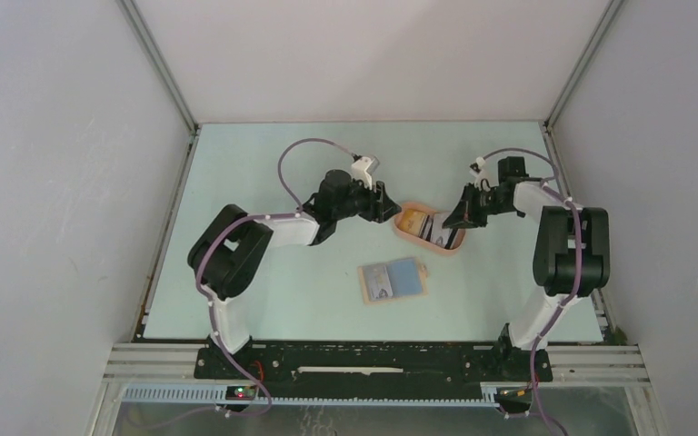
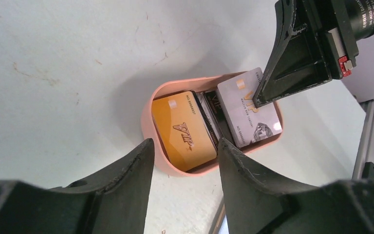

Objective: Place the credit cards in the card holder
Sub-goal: Pick up the credit card from the storage box.

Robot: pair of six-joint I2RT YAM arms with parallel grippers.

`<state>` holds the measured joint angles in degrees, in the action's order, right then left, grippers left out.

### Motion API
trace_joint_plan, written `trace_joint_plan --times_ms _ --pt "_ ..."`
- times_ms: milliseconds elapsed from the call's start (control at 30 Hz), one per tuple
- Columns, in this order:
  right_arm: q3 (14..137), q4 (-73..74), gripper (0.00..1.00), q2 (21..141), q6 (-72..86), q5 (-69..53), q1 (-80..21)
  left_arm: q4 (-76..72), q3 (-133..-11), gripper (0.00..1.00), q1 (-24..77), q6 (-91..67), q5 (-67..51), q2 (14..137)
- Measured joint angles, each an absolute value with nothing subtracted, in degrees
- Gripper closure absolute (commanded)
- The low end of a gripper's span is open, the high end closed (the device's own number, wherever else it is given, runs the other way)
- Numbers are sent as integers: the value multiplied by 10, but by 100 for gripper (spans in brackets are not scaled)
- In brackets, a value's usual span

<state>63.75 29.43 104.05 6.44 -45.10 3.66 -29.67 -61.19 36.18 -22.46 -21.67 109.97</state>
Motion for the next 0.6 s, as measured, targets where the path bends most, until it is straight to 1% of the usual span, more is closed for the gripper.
trace_joint_plan --times_ms 233,400,533,567,600 --pt "645 350 100 959 -37 -495 43 -376 -494 43 360 -215 -189 974" --pt "653 393 100 893 -129 -567 42 -447 -386 42 366 -216 -180 867" --pt "653 432 96 835 -205 -618 27 -491 -311 40 397 -221 -177 795" --pt "653 442 96 819 -229 -631 21 -500 -297 40 406 -222 -177 782" --pt "653 456 98 801 -257 -644 10 -516 -279 39 421 -223 -177 767"
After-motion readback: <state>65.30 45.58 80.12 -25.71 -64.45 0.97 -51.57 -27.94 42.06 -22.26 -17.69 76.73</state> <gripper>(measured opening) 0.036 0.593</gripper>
